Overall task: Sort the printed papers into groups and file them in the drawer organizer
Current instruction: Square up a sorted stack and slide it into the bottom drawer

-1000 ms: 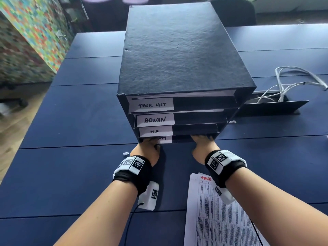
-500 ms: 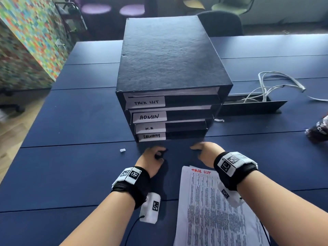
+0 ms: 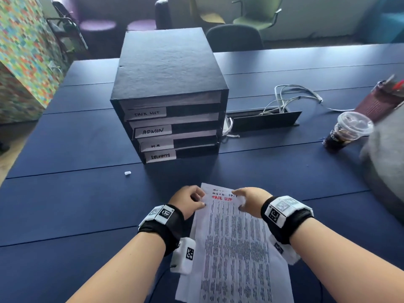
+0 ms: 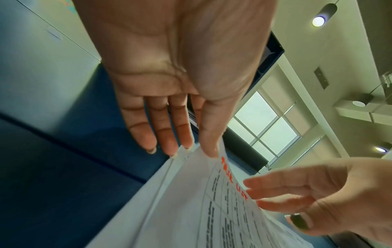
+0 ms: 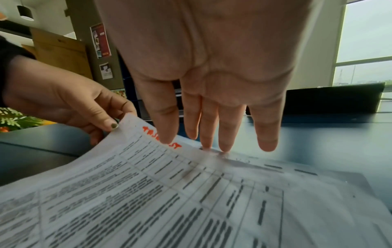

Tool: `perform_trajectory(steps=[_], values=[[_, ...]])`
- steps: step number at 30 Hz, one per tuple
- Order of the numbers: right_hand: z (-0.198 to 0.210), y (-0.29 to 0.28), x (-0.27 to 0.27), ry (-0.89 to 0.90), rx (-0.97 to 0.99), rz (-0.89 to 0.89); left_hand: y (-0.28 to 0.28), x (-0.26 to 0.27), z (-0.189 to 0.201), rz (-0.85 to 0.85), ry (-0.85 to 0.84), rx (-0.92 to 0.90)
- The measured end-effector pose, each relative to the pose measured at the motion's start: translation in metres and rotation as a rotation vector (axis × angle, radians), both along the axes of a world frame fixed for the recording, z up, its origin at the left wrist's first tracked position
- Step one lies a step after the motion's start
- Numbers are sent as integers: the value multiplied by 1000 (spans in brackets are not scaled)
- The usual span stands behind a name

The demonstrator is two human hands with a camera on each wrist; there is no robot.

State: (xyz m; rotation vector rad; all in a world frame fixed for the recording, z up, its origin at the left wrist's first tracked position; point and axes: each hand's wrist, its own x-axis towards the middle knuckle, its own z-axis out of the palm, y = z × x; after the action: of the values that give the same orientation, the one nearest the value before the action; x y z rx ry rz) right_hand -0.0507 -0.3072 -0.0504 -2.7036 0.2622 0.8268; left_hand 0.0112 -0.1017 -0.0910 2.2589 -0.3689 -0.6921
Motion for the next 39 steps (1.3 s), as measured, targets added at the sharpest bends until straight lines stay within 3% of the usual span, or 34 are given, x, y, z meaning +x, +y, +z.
perform_trajectory(steps=[7, 16, 24, 29, 36, 39], values=[[-6, -13, -33, -73, 25, 11, -6, -31, -7, 93, -101, 19], [-19, -27, -39, -129, 15, 17, -12, -51, -7, 186, -40, 21], [-29, -33, -28, -118, -129, 18, -17, -59, -11, 218, -15, 123], [-35, -36, -28, -184, -84, -44, -17, -58, -14, 252, 27, 27], [-37, -43, -37, -256, -67, 9, -22, -66, -1, 33, 175, -161], [-44, -46, -47, -244, -4, 1, -20, -64, -7, 216, 164, -166]])
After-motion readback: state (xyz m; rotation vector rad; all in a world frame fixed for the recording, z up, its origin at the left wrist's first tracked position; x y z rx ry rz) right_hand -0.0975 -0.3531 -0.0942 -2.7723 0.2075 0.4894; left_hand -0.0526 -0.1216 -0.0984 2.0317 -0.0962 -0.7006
